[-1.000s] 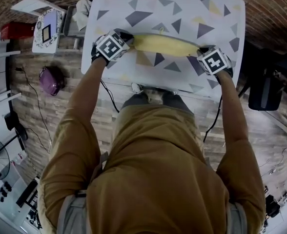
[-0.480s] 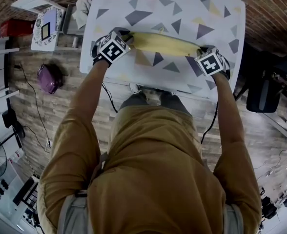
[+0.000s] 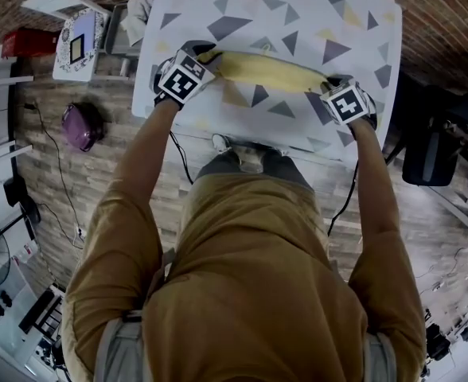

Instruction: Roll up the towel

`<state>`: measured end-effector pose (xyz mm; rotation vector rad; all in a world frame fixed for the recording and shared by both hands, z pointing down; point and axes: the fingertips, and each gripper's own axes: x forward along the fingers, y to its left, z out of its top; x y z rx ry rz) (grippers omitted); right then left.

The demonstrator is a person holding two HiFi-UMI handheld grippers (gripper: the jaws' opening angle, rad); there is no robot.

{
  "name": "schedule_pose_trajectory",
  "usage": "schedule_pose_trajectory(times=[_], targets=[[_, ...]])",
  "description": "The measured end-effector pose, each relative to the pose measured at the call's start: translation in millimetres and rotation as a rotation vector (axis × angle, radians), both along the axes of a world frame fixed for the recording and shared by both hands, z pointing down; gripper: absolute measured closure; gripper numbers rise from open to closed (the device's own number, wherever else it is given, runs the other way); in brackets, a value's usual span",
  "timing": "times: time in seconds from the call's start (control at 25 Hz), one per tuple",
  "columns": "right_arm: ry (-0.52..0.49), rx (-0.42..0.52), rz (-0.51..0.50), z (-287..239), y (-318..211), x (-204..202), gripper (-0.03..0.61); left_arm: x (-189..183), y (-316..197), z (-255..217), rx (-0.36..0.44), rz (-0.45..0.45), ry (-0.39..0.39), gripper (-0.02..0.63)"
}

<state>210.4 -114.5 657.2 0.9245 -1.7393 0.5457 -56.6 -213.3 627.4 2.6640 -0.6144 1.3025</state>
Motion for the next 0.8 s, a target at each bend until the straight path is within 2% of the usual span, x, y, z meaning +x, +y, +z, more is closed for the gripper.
schedule_pose_trajectory(times=[0.12,0.2,0.36,0.56,0.8], targets=[[-0.016,0.0,-0.001,1,2,-2,0.493,11,10,5,-0.007,0.039,-0.006,0.506],[0.013,0.006,0.009,0,3,4,0.484,17,16,11,-0.016,0.065,-0.02,0.506],[0.019,0.025,0.065,0,6,13,0.466,21,22,23,-0.027,0.096,-0.048,0.506],[0.01,0.044,0.109,-2,12,19,0.463,18,29,31,-0.049,0.102,-0.08,0.505],[-0.03,0.075,0.168,-5,22,18,0.463,17,23,22,0.004,0.068,-0.038,0.505]])
